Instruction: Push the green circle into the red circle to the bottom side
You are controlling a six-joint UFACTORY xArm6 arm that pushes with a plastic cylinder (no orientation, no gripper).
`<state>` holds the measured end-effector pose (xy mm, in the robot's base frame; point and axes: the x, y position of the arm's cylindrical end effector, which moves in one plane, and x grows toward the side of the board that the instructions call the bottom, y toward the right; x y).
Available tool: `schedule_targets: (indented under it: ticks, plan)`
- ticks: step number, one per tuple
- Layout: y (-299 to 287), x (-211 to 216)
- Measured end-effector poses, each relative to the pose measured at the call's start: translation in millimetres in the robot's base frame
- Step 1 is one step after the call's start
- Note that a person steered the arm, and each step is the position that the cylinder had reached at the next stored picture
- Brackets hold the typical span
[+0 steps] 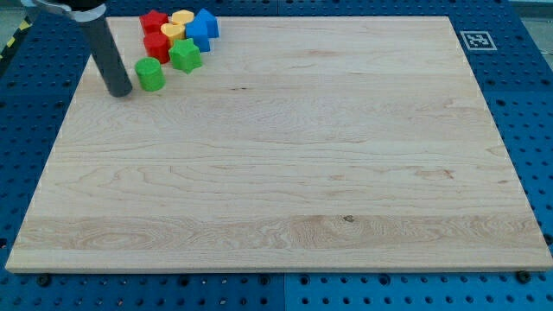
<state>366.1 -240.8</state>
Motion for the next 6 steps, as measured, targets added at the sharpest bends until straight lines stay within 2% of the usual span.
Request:
schedule_targets:
  ticks: [1,3,5,6]
  plan:
    - [-22,-6]
    - [-18,-40]
    - [5,6]
    - [45,6]
